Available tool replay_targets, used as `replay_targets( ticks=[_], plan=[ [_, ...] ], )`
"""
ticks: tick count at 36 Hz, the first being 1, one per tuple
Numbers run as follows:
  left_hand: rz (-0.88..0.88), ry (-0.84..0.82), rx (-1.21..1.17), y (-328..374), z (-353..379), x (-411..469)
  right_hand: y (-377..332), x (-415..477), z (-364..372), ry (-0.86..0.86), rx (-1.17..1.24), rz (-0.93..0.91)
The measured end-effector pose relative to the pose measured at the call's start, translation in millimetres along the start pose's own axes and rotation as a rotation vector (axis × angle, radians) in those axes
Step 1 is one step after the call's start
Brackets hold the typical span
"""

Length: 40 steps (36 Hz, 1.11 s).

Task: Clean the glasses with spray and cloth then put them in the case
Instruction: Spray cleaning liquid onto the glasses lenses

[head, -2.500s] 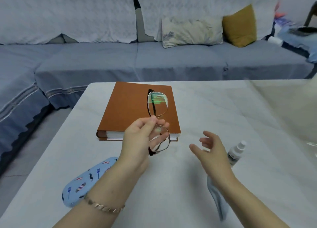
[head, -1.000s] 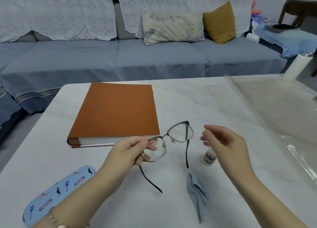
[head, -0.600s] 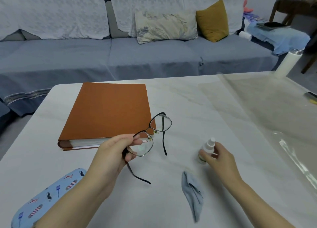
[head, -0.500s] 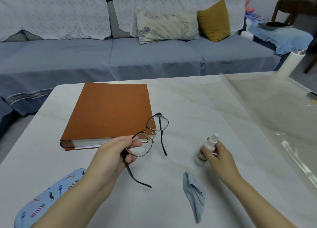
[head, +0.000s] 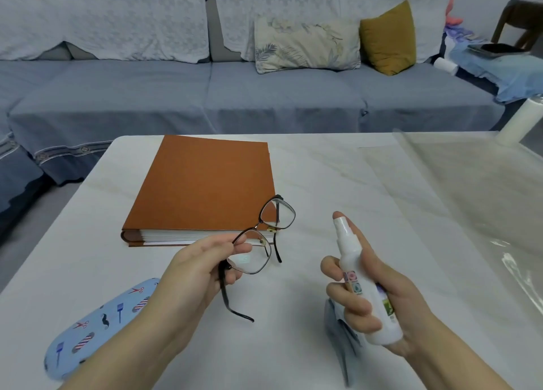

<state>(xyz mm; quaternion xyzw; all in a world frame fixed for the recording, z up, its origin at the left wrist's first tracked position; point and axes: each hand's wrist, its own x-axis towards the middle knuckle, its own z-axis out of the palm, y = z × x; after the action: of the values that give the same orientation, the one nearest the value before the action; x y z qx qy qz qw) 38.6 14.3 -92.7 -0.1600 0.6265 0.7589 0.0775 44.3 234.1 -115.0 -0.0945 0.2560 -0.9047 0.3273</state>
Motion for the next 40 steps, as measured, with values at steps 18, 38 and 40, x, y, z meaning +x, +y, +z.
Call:
replay_targets(
  ticks=[18,38,40],
  plan=[
    [-0.007,0.006,0.129,-9,-5,-15,-23,25,38,0.529,-1.676,0.047],
    [-0.001,-0.041,0.146,-11,-5,-16,-13,21,47,0.448,-1.820,-0.010],
    [-0.003,-0.053,0.154,-10,-5,-17,-12,20,47,0.465,-1.791,-0.014]
  ],
)
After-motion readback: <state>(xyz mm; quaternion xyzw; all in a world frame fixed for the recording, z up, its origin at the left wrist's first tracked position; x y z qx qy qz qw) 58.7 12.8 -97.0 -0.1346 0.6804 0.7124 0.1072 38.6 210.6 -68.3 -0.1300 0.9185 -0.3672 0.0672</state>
